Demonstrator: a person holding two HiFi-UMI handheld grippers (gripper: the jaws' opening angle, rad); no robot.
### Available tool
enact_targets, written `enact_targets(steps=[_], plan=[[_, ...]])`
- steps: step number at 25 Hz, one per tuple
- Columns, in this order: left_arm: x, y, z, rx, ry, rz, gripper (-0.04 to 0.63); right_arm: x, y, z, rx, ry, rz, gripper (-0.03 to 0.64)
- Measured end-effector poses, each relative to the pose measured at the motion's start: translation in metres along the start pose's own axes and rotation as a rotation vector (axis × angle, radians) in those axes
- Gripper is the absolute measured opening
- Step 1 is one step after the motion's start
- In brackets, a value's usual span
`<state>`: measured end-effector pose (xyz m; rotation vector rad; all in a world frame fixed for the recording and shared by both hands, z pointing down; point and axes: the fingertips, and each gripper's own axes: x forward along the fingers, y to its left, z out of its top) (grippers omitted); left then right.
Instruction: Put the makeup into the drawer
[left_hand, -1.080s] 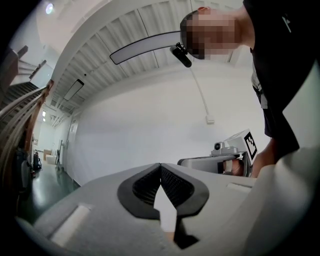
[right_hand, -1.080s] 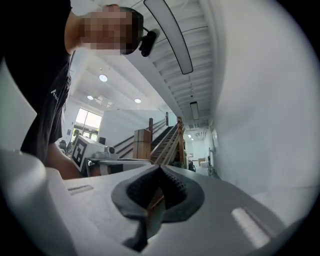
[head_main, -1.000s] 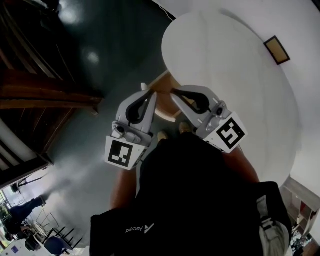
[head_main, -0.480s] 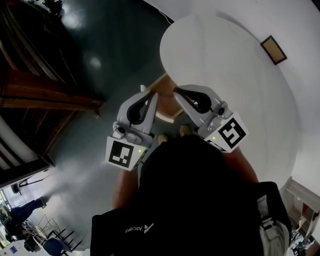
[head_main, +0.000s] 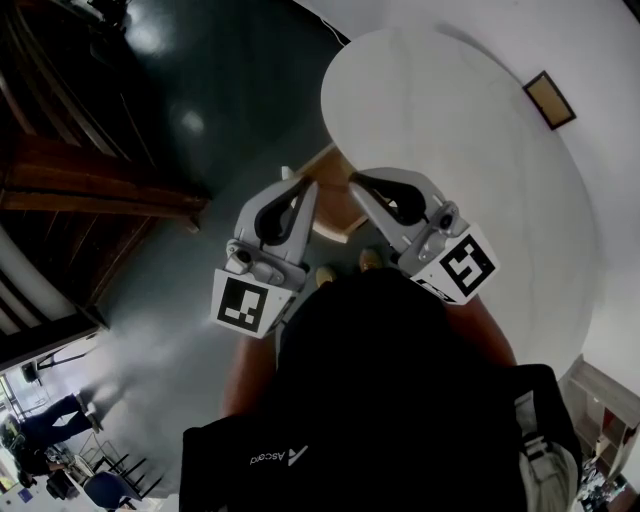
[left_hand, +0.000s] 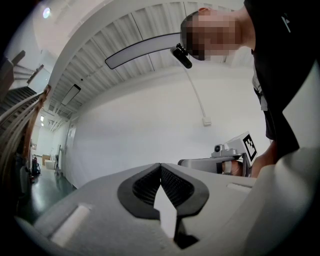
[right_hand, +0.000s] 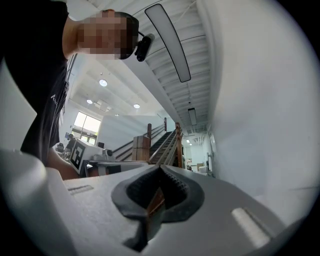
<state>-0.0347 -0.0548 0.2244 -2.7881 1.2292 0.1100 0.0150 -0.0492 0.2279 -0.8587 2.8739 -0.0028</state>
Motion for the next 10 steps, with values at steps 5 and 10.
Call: enact_targets(steps=[5, 10], plan=[[0.0015, 0.0001, -0.001, -0.002, -0.002, -0.004, 0.011, 0.0004, -0.001, -0.0022, 0.003, 0.004, 0.001, 0.003], [0.0032, 0.0007, -0.0015, -0.004, 0.001, -0.008, 0.011, 0.0015, -0.0013, -0.002, 0.002, 0.006, 0.007, 0.003]])
